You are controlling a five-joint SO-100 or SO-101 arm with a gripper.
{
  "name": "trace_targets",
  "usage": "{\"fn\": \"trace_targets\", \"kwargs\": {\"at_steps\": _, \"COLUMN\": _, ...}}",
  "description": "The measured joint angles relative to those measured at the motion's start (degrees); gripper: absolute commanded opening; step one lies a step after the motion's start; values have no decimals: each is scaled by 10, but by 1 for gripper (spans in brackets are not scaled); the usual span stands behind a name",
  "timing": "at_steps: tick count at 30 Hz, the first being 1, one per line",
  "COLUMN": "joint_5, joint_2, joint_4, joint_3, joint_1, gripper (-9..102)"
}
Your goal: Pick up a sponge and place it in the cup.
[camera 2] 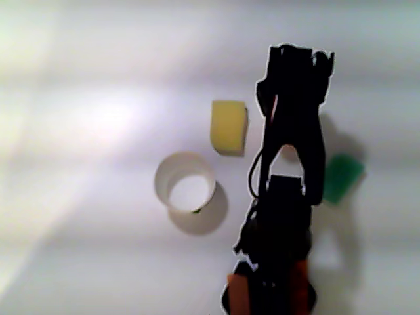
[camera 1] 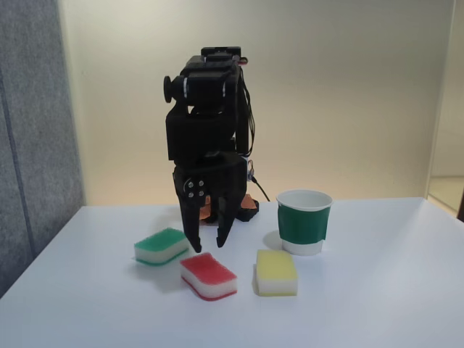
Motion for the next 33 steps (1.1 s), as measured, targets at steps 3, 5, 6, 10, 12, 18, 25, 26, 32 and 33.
{"fn": "trace_targets", "kwargs": {"at_steps": 3, "joint_5": 9, "joint_2": 1, "joint_4": -9, "joint_3": 10, "joint_1": -7, "gripper": 25}}
{"fn": "trace_targets", "kwargs": {"at_steps": 5, "joint_5": 19, "joint_2": 1, "joint_4": -4, "joint_3": 14, "joint_1": -14, "gripper": 30}}
{"fn": "trace_targets", "kwargs": {"at_steps": 6, "joint_5": 18, "joint_2": 2, "joint_4": -9, "joint_3": 18, "joint_1": -17, "gripper": 32}}
{"fn": "trace_targets", "kwargs": {"at_steps": 10, "joint_5": 20, "joint_2": 2, "joint_4": -10, "joint_3": 32, "joint_1": -21, "gripper": 36}}
{"fn": "trace_targets", "kwargs": {"at_steps": 12, "joint_5": 22, "joint_2": 6, "joint_4": -21, "joint_3": 40, "joint_1": -25, "gripper": 37}}
{"fn": "trace_targets", "kwargs": {"at_steps": 18, "joint_5": 18, "joint_2": 11, "joint_4": -16, "joint_3": 54, "joint_1": -33, "gripper": 37}}
{"fn": "trace_targets", "kwargs": {"at_steps": 25, "joint_5": 11, "joint_2": 11, "joint_4": -51, "joint_3": 63, "joint_1": -43, "gripper": 36}}
{"fn": "trace_targets", "kwargs": {"at_steps": 26, "joint_5": 6, "joint_2": 11, "joint_4": -64, "joint_3": 69, "joint_1": -39, "gripper": 36}}
{"fn": "trace_targets", "kwargs": {"at_steps": 32, "joint_5": -17, "joint_2": -3, "joint_4": -94, "joint_3": 83, "joint_1": -33, "gripper": 36}}
{"fn": "trace_targets", "kwargs": {"at_steps": 33, "joint_5": -22, "joint_2": -6, "joint_4": -95, "joint_3": 83, "joint_1": -35, "gripper": 36}}
